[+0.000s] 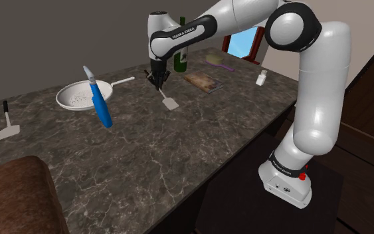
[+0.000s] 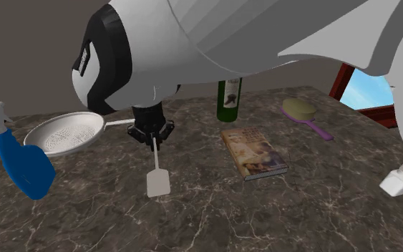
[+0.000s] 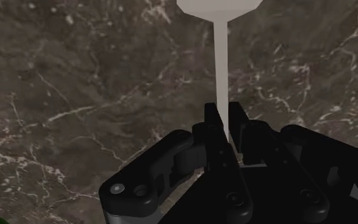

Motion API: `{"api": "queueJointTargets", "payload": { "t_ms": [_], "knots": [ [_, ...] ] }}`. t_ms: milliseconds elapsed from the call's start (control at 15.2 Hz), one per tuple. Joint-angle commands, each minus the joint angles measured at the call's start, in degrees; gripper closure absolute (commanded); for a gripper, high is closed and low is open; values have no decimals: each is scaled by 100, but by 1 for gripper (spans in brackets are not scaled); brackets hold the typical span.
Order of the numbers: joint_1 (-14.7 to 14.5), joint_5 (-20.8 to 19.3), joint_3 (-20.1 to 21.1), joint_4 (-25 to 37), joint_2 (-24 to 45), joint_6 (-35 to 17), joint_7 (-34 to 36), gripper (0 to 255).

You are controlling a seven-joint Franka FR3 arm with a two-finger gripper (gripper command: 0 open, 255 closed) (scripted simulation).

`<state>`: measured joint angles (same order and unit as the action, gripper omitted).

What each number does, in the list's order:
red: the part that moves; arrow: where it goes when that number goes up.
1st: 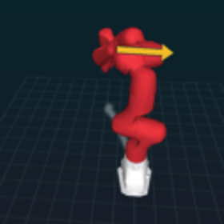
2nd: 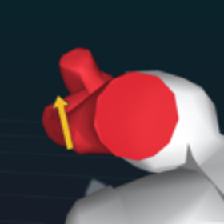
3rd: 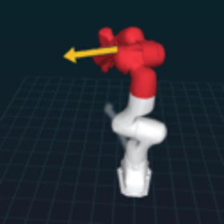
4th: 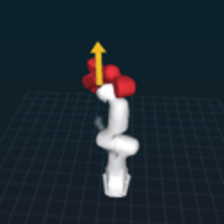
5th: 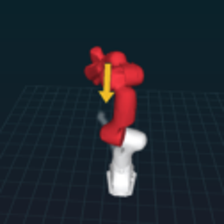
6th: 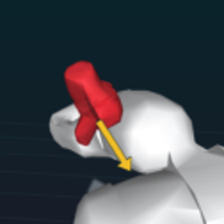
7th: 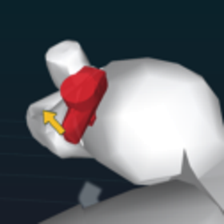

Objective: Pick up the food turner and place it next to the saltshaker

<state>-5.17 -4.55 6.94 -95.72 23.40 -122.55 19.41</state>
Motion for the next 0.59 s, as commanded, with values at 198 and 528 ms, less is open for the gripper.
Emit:
{"api": "queueJointTargets", "payload": {
  "t_ms": [198,528],
  "knots": [
    [0,25,13,197,-132,330,-16,255],
    [1,47,22,434,-237,670,-36,255]
  ]
}}
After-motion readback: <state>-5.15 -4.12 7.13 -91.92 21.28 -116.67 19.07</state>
